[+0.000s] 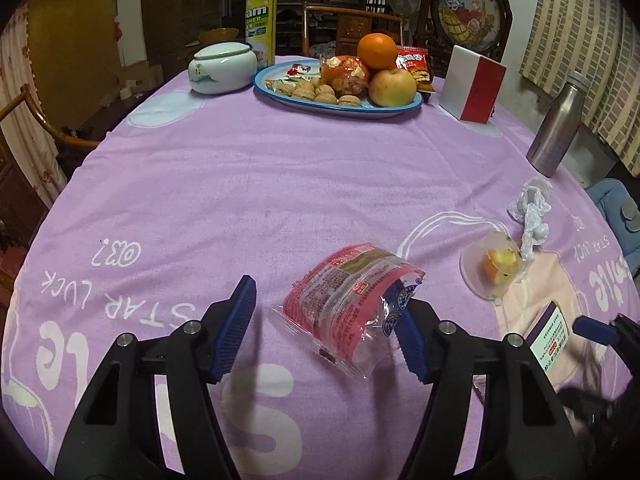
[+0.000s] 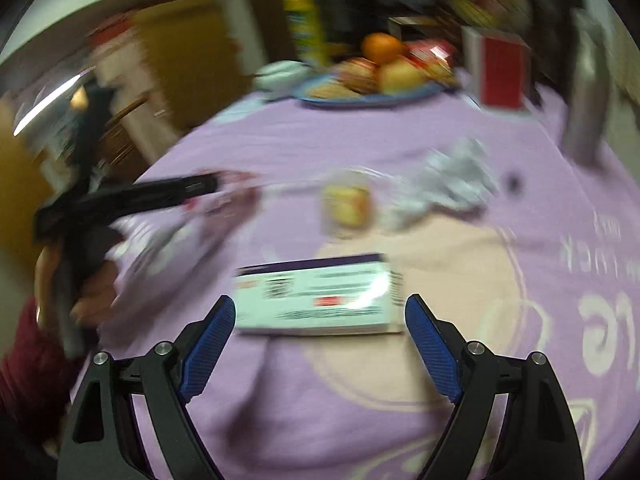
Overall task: Collect trash
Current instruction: 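Grasp the pink snack bag with the left gripper while the right gripper grasps the white medicine box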
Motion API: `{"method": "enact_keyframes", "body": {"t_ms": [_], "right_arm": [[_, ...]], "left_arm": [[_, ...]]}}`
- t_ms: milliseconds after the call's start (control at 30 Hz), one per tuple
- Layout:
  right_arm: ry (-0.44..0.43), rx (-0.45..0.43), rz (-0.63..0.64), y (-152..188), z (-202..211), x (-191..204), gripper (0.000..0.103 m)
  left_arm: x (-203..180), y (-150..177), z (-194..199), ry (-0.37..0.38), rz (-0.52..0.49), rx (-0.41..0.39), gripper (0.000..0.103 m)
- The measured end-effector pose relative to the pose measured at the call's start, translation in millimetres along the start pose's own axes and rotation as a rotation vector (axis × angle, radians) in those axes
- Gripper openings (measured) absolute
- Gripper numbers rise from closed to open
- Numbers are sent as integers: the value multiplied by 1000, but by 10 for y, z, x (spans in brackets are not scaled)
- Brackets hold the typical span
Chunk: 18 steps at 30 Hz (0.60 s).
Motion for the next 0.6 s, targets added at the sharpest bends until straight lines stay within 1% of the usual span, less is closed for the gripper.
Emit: {"method": "enact_keyframes", "body": {"t_ms": [100, 200, 233, 267, 300, 333, 400, 467, 533, 600], "right_arm": [[-20, 41, -19, 22, -76, -13, 86], [-287, 194, 71, 218, -41, 330, 83], [-322, 194, 129, 290, 14, 465, 83], [-306, 168, 172, 323, 46, 533, 84], [-268, 137, 206, 334, 57, 572, 84], [-203, 106, 224, 322, 32, 578, 85], [-94, 80, 225, 264, -67, 541, 85], [-77, 104, 201, 215, -153, 513, 85], [-97, 141, 183, 185, -227, 537, 85], [-101, 150, 199, 179, -278, 610, 85]], "left_arm": [[-26, 0, -1, 13, -7, 1, 65], [-40, 9, -6, 18, -10, 5, 65], [-38, 10, -4, 15, -11, 5, 65], [-29, 14, 0, 8, -10, 4, 65], [-19, 15, 5, 5, -6, 3, 65], [-11, 16, 9, 6, -3, 2, 65], [6, 17, 19, 8, 5, 1, 65], [22, 18, 27, 13, 12, 0, 65], [35, 22, 20, 15, 15, 3, 65], [47, 30, 1, 19, 21, 10, 65]]}}
Point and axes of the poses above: each gripper's, at about its wrist camera, not at the fingertips, and z roughly against the way its jaws point, x to its left, y to its underside, the point moved 5 cm from there along -z, roughly the way its jaws point, and after that the axes turned 15 degrees about -z, right-handed, at the moved point
